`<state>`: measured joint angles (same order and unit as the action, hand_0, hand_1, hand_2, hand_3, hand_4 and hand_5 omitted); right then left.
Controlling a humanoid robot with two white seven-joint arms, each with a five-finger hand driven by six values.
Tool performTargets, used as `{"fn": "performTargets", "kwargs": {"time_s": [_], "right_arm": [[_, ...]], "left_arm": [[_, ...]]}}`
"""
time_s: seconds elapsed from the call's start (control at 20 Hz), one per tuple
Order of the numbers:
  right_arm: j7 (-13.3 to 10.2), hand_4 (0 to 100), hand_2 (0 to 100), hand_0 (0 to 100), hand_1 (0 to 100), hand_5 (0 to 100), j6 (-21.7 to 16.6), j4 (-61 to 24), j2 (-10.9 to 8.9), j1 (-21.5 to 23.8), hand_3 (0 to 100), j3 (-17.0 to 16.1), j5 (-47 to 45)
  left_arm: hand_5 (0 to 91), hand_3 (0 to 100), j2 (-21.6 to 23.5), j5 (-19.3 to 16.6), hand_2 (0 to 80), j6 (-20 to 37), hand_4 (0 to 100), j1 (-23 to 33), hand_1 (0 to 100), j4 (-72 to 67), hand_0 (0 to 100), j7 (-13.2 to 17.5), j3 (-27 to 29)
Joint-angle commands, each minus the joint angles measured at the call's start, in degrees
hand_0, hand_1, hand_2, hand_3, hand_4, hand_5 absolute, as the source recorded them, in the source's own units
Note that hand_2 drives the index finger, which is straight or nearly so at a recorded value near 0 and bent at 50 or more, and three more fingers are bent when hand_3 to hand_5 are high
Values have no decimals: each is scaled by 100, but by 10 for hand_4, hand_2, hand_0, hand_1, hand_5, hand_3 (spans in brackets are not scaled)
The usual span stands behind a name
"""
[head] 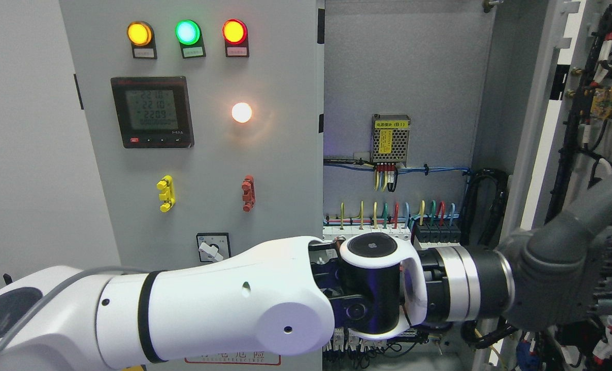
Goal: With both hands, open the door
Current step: 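Extend the left arm to swing the door fully open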
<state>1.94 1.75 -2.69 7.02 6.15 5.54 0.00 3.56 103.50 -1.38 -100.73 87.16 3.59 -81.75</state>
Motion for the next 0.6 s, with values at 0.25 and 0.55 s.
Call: {"fn": "performTargets", "kwargs": {"time_s": [0.25,0.55], "right_arm": [[-1,0,0,107,0,0,1,5,1,0,0,0,53],[-1,0,0,106,0,0,1,-4,1,0,0,0,53]], "left_arm": [[0,0,-822,-76,0,41,31,9,0,-524,0,-719,1],[0,0,-839,-199,0,41,31,9,0,-524,0,-728,1]]}}
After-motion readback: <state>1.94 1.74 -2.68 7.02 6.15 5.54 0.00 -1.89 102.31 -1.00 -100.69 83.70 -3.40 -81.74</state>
